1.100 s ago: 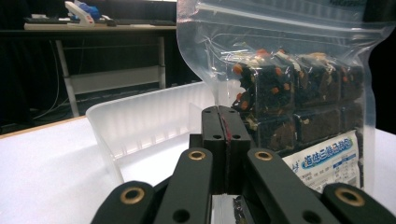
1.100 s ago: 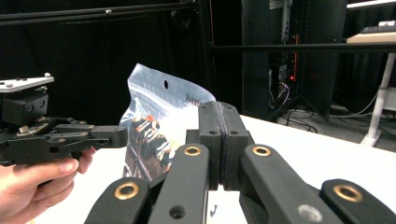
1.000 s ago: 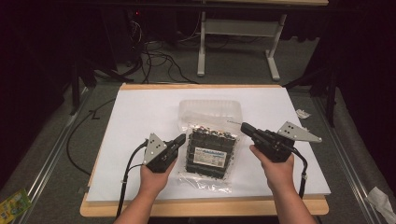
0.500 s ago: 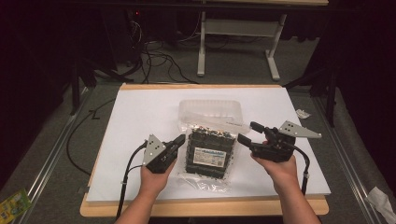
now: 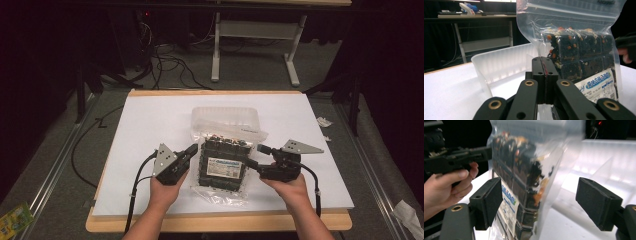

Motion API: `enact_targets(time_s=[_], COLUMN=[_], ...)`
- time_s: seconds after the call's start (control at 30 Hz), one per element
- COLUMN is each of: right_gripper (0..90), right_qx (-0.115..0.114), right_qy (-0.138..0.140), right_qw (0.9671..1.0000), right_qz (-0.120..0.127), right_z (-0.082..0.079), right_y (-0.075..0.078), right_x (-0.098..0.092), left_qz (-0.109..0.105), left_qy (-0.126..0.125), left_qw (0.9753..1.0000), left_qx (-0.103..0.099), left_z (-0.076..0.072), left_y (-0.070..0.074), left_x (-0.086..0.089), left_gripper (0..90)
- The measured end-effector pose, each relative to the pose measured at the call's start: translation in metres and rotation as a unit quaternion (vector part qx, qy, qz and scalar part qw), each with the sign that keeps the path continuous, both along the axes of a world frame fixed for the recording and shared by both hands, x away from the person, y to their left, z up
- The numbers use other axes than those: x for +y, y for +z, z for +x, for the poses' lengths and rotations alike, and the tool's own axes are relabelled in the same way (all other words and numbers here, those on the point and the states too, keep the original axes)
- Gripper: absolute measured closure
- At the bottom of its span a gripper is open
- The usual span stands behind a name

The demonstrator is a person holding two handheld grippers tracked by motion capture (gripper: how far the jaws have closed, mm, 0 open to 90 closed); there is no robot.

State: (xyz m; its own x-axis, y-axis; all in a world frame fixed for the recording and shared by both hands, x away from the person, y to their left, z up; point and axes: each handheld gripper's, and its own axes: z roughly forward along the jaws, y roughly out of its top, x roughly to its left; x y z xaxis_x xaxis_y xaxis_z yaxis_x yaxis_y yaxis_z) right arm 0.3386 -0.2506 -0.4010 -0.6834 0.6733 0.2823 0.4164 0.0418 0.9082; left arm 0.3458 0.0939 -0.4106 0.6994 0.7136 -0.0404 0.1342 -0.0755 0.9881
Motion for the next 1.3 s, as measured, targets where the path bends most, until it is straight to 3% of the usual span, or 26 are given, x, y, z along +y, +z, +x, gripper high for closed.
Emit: enact_targets(time_s=[0.17,0.3,0.33,0.4,0.5,0.53,0.63,0.8,1.0,1.3], right_gripper=[27.5,35.7,43.4,46.0,61.0,61.0,72.2,75.9,76.1,76.0], right_qx=[0.027,0.033,0.035,0.037,0.031,0.031,0.036,0.023,0.021,0.016], right_qy=[0.019,0.036,0.048,0.056,0.072,0.072,0.112,0.125,0.115,0.109], right_qw=[0.9995,0.9988,0.9982,0.9977,0.9969,0.9969,0.9925,0.9911,0.9922,0.9926], right_qz=[0.001,0.0,0.008,0.011,0.009,0.009,0.035,0.039,0.043,0.05], right_z=[0.008,0.012,0.012,0.012,0.01,0.01,0.009,0.003,-0.001,-0.008], right_y=[-0.014,-0.019,-0.021,-0.021,-0.021,-0.021,-0.02,-0.015,-0.013,-0.004], right_x=[0.012,0.019,0.021,0.022,0.022,0.022,0.017,0.021,0.02,0.019], left_qz=[-0.002,-0.005,-0.006,-0.006,-0.005,-0.003,0.0,0.006,0.041,0.081], left_qy=[-0.001,-0.003,-0.003,-0.004,-0.001,0.0,0.007,0.017,0.038,0.039], left_qw=[1.0,1.0,1.0,1.0,1.0,1.0,0.9999,0.9995,0.9978,0.9943], left_qx=[-0.001,0.001,0.001,0.002,0.004,0.005,0.016,0.025,0.037,0.057], left_z=[0.0,0.0,0.0,0.0,0.001,0.001,0.003,0.007,0.003,-0.007], left_y=[0.0,0.0,0.0,0.0,0.0,0.0,-0.001,-0.002,-0.001,-0.005], left_x=[0.0,0.0,0.0,0.0,0.0,0.0,-0.001,0.0,0.004,0.018], left_gripper=[90.0,90.0,90.0,90.0,90.0,90.0,90.0,86.4,63.0,53.2])
